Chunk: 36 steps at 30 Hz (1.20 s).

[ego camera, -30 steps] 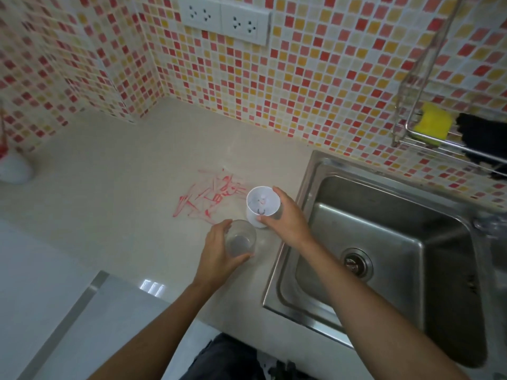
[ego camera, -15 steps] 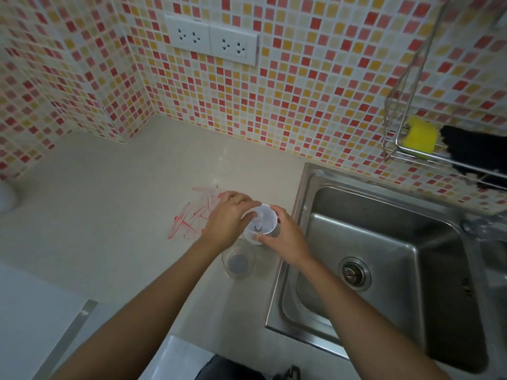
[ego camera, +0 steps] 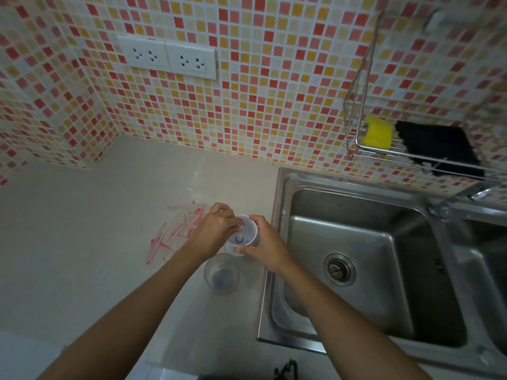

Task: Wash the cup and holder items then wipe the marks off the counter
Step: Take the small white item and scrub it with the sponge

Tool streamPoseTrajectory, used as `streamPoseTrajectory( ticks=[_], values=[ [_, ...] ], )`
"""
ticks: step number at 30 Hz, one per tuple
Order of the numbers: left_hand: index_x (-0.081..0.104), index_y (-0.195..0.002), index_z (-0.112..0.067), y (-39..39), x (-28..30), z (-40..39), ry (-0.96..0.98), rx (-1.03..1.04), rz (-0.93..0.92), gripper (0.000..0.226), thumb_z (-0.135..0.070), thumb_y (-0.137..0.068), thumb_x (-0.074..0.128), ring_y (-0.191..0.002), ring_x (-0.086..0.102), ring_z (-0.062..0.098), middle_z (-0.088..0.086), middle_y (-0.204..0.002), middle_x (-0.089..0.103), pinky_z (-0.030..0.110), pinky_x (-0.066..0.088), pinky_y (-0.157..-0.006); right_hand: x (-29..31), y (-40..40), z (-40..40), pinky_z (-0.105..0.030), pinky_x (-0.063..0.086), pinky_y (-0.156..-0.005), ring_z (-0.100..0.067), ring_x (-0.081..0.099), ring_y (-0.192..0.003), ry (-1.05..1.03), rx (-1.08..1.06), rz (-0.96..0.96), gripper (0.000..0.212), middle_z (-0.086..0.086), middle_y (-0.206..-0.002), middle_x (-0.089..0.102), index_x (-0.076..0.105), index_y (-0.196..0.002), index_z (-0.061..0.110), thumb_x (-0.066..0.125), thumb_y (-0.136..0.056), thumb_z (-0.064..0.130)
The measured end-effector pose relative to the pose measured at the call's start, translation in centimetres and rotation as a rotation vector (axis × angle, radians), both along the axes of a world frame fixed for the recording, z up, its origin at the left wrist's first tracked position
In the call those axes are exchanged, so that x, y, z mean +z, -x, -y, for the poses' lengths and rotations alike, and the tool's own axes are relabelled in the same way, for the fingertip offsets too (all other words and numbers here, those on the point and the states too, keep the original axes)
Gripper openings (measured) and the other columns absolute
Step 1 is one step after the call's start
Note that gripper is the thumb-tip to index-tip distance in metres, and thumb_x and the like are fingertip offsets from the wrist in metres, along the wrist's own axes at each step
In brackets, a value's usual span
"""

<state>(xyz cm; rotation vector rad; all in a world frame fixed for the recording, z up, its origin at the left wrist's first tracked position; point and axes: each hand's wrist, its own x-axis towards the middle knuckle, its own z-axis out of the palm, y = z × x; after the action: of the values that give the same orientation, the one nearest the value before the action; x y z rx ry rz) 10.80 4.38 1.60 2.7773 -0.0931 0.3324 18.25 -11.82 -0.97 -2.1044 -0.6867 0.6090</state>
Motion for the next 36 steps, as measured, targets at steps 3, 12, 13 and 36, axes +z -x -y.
streamPoseTrajectory(
  ticks=[3,12,13,36],
  values=[
    [0.079,-0.075,-0.013,0.2,0.4,0.3,-0.089,-0.021,-0.003,0.023,-0.008,-0.055,0.088,-0.075,0.068,0.03,0.004,-0.073,0.072,0.027,0.057,-0.062,-0.1,0.2,-0.1,-0.034,0.055,-0.086,-0.01,0.059,-0.103,0.011,-0.008,0.009,0.087,0.011,-0.119,0.06,0.045,-0.129,0.031,0.089,-0.056,0.045],
    [0.076,-0.071,-0.012,0.4,0.1,1.2,-0.063,-0.041,0.067,0.017,-0.012,-0.061,0.09,-0.075,0.066,0.021,0.005,-0.074,0.072,0.024,0.055,-0.065,0.3,0.9,-0.1,-0.036,0.055,-0.087,-0.015,0.06,-0.106,0.105,0.0,0.062,0.085,0.007,-0.123,0.061,0.042,-0.131,0.03,0.086,-0.06,0.051],
    [0.077,-0.081,-0.013,0.8,-0.2,1.3,-0.024,0.036,0.034,0.016,-0.008,-0.068,0.085,-0.083,0.066,0.023,0.006,-0.085,0.073,0.027,0.055,-0.073,0.4,1.0,-0.1,-0.036,0.055,-0.086,-0.016,0.06,-0.106,0.115,0.005,0.072,0.084,0.007,-0.123,0.061,0.043,-0.13,0.031,0.085,-0.06,0.052],
    [0.076,-0.08,-0.007,-1.0,4.5,0.7,0.09,0.178,0.232,0.001,-0.007,-0.078,0.076,-0.067,0.064,0.03,0.009,-0.072,0.073,0.031,0.049,-0.07,7.8,-3.0,1.3,-0.033,0.032,-0.111,-0.025,0.031,-0.141,0.272,0.118,0.148,0.105,-0.007,-0.155,0.029,0.012,-0.154,0.011,0.08,-0.075,0.026]
  ],
)
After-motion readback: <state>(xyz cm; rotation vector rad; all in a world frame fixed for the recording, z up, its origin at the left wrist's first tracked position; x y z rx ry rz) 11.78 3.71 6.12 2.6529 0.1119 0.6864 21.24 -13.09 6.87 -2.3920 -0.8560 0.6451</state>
